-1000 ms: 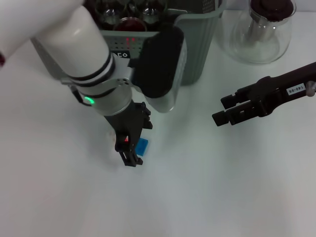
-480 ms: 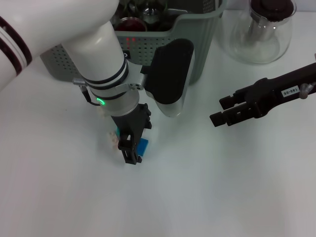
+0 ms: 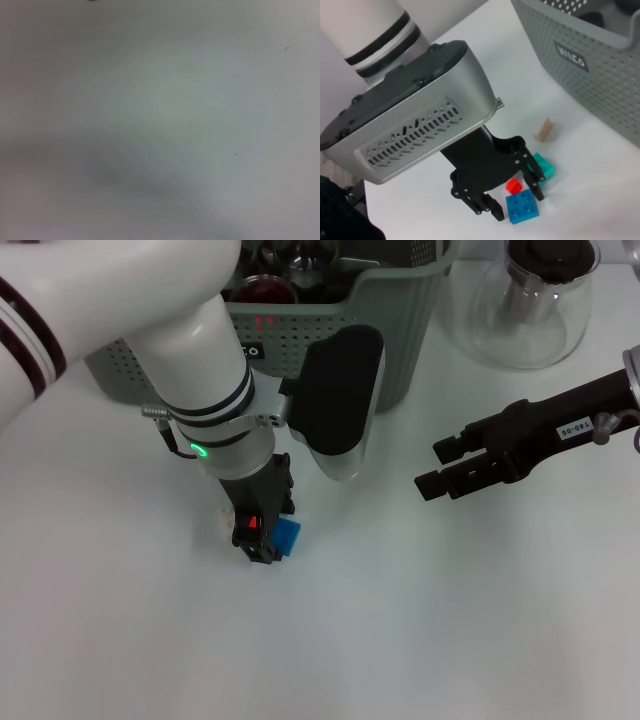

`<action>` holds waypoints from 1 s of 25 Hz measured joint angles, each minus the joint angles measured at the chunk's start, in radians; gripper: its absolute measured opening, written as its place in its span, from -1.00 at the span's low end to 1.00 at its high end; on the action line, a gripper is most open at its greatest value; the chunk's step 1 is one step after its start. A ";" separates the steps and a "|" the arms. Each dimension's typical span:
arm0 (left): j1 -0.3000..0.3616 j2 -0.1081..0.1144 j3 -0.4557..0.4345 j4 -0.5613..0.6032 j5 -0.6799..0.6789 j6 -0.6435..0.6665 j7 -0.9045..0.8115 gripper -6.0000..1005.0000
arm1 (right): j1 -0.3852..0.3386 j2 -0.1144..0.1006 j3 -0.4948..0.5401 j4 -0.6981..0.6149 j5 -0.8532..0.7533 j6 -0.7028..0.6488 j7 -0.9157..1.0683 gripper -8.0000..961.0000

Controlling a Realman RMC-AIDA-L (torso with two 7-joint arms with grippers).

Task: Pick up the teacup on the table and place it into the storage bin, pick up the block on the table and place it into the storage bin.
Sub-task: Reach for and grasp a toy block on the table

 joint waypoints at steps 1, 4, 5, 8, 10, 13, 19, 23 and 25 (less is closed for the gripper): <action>0.000 0.000 0.000 0.000 0.000 0.000 0.000 0.44 | 0.001 0.000 0.000 0.001 -0.006 0.003 -0.001 0.62; -0.001 -0.001 0.001 -0.001 0.000 0.000 0.000 0.23 | 0.006 0.005 0.000 0.004 -0.027 0.013 -0.001 0.62; -0.001 -0.001 0.001 -0.001 0.000 0.000 0.000 0.16 | 0.008 0.007 -0.001 0.006 -0.033 0.013 -0.001 0.62; 0.000 -0.001 0.003 -0.001 0.000 0.000 -0.001 0.02 | 0.012 0.012 -0.001 0.012 -0.046 0.022 -0.001 0.62; 0.000 -0.002 0.007 -0.001 -0.001 0.000 -0.001 0.01 | 0.013 0.012 -0.001 0.012 -0.048 0.024 -0.001 0.62; -0.001 -0.002 0.015 -0.012 -0.001 -0.006 -0.001 0.01 | 0.013 0.012 -0.001 0.012 -0.048 0.025 -0.001 0.62; -0.003 -0.002 0.016 -0.018 -0.008 -0.014 -0.001 -0.05 | 0.013 0.012 0.001 0.012 -0.048 0.025 -0.010 0.62; -0.003 -0.002 0.022 -0.018 -0.008 -0.013 -0.017 -0.10 | 0.013 0.012 0.002 0.012 -0.048 0.024 -0.010 0.62; -0.004 -0.002 0.027 -0.015 -0.006 -0.012 -0.032 -0.12 | 0.013 0.012 0.003 0.012 -0.048 0.024 -0.011 0.62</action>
